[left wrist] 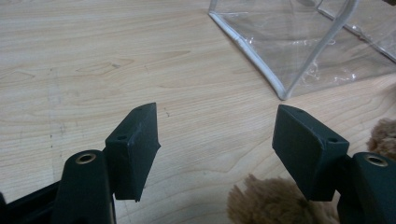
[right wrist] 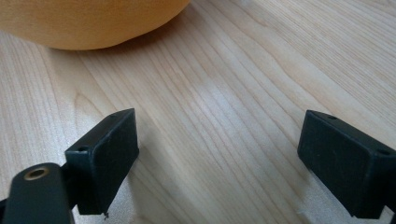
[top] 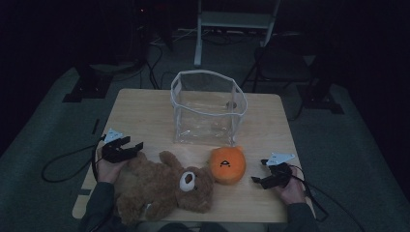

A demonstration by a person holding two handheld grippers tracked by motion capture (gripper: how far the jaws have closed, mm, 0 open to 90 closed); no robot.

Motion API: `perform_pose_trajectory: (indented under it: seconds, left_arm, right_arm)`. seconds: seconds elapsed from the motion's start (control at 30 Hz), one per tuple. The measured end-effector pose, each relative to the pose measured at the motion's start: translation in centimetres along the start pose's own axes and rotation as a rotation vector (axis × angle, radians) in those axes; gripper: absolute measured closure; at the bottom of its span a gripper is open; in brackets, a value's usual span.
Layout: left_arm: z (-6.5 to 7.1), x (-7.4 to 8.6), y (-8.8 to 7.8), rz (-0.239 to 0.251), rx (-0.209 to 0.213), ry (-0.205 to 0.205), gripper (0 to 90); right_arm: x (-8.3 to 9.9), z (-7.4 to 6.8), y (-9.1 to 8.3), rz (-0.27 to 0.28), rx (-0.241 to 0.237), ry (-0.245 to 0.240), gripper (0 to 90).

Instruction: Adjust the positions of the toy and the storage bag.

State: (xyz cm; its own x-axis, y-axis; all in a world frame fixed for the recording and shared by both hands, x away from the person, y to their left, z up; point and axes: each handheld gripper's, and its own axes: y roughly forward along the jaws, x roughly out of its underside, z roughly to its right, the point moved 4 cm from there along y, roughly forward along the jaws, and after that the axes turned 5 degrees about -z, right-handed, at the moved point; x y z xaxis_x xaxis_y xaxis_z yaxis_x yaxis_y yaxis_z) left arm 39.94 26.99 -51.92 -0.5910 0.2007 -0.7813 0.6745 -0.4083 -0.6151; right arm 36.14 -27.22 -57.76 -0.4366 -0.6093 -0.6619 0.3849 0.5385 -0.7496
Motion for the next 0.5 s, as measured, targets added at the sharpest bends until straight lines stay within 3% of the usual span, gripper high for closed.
perform_pose_trajectory:
  seconds: [0.5]
  left_arm:
    - [0.51,-0.39,-0.61,0.025,0.031,0.011,31.9]
  right_arm:
    - [0.21,-0.12,-0.23,0.006,0.038,0.047,14.9]
